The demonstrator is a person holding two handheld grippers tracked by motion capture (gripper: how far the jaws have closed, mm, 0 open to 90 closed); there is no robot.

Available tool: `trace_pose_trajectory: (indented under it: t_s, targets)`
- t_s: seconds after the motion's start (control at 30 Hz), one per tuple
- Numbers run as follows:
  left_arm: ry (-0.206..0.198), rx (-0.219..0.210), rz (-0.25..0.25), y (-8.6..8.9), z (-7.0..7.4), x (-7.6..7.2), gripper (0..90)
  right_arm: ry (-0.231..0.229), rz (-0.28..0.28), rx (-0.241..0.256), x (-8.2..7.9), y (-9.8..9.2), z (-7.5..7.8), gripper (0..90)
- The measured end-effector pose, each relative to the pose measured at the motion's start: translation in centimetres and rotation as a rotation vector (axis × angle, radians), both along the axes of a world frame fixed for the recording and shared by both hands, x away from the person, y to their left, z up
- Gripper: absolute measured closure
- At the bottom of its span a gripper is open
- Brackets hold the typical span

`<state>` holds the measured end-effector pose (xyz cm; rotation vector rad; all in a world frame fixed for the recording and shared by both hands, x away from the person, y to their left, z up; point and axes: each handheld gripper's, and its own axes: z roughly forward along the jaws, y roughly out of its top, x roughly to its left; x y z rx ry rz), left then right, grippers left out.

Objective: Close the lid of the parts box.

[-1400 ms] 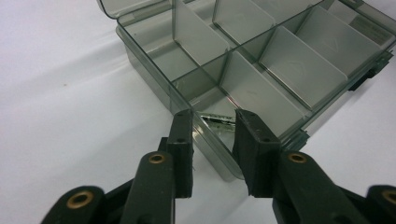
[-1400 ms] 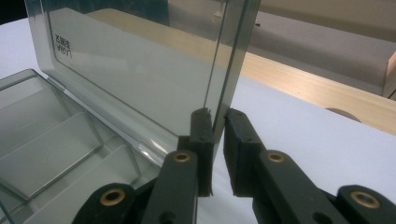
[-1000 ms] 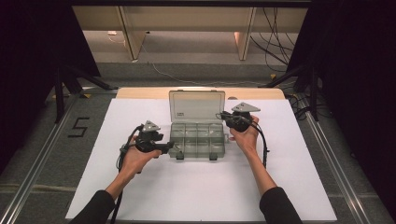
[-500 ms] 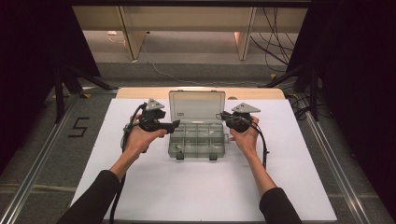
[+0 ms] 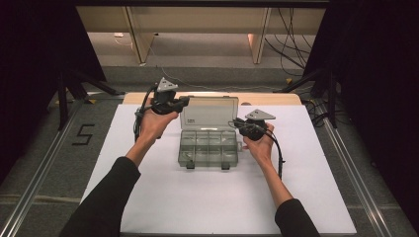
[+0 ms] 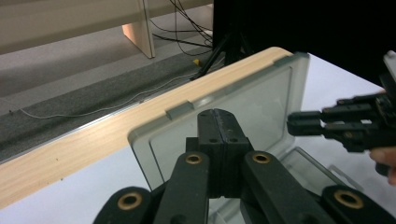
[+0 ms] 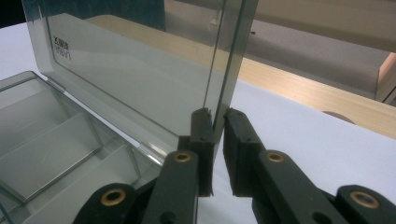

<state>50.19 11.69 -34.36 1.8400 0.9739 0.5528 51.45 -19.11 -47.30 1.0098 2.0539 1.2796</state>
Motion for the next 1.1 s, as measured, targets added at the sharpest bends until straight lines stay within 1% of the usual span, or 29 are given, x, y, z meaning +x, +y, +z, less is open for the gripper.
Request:
trace_pose_trajectory:
  t_s: [0.03,0.07,0.1,0.13,0.17,0.2,0.23,0.3,0.33,0.4,0.43,0.47,0.5,0.53,0.57,0.6,0.67,0.73,0.77,0.8,0.9,1.0,1.03,1.07,1.1]
  targets:
    - [0.000,0.008,0.001,0.0,0.1,0.4,89.5,-0.001,0.001,-0.001,0.0,0.0,0.0,82.9]
    - [0.003,0.009,0.011,0.1,0.2,0.7,89.5,0.007,0.001,-0.001,-0.1,-0.1,0.1,82.9]
    - [0.006,0.015,0.017,0.1,0.2,1.1,89.6,0.000,0.004,0.003,0.0,-0.1,0.0,82.9]
    - [0.005,0.014,0.027,0.2,0.2,1.5,89.6,0.009,0.001,-0.010,-0.1,-0.1,0.1,82.8]
    - [0.005,0.007,0.039,0.1,0.2,1.8,89.6,0.007,0.000,-0.011,-0.1,-0.1,0.1,82.9]
    - [0.003,0.012,0.046,0.2,0.2,2.2,89.6,0.007,0.001,-0.010,-0.1,-0.1,0.1,82.9]
    - [0.002,-0.001,0.054,0.1,0.2,2.5,89.6,0.007,0.001,-0.011,-0.1,-0.1,0.1,82.9]
    - [0.005,0.018,0.063,0.1,0.2,3.1,89.6,0.007,0.002,-0.011,-0.1,-0.1,0.1,82.8]
    - [0.010,0.006,0.074,0.1,0.1,3.4,89.6,0.007,0.002,-0.012,-0.1,-0.1,0.1,82.8]
    - [0.023,0.009,0.090,0.2,-0.2,4.0,89.6,0.007,0.002,-0.011,-0.1,-0.1,0.0,82.8]
    - [0.030,-0.007,0.101,0.1,-0.4,4.3,89.6,0.007,0.001,-0.013,-0.1,-0.1,0.0,82.8]
    - [0.039,0.006,0.103,0.2,-0.5,4.6,89.6,0.005,0.000,-0.014,-0.1,-0.1,0.1,82.8]
    - [0.044,0.007,0.108,0.2,-0.6,4.8,89.6,0.007,0.002,0.002,-0.1,-0.1,0.0,82.8]
    - [0.046,0.010,0.111,0.2,-0.8,5.0,89.6,0.008,0.005,0.003,-0.1,0.0,0.0,82.8]
    - [0.047,0.015,0.113,0.2,-0.9,5.2,89.6,-0.001,0.008,-0.004,-0.1,-0.1,0.0,82.8]
    - [0.044,0.021,0.111,0.1,-1.1,5.4,89.5,0.007,0.003,0.000,-0.1,-0.1,0.0,82.8]
    - [0.054,0.037,0.113,0.0,-1.2,5.5,89.6,-0.005,0.006,-0.010,-0.1,0.0,0.0,82.7]
    - [0.061,0.028,0.112,-0.1,-1.4,5.6,89.6,-0.007,0.006,-0.015,-0.1,0.0,0.0,82.6]
    - [0.068,0.062,0.091,0.0,-1.4,5.7,89.5,-0.007,0.006,-0.014,-0.1,0.0,0.0,82.6]
    - [0.077,0.068,0.089,0.0,-1.5,5.7,89.5,-0.006,0.005,-0.014,-0.1,0.0,0.0,82.6]
    - [0.087,0.051,0.089,-0.1,-1.6,5.7,89.6,-0.005,0.003,-0.017,-0.1,0.0,0.0,82.6]
    - [0.089,0.061,0.079,0.0,-1.4,5.6,89.6,0.000,0.003,-0.022,-0.1,0.0,0.1,82.5]
    - [0.086,0.052,0.078,-0.1,-1.5,5.5,89.6,-0.007,0.001,-0.018,-0.1,0.1,0.1,82.5]
    - [0.081,0.058,0.069,-0.1,-1.5,5.5,89.6,-0.003,0.003,-0.021,-0.2,0.1,0.1,82.4]
    - [0.078,0.079,0.064,-0.2,-1.4,5.3,89.5,-0.012,-0.002,-0.017,-0.2,0.1,0.1,82.3]
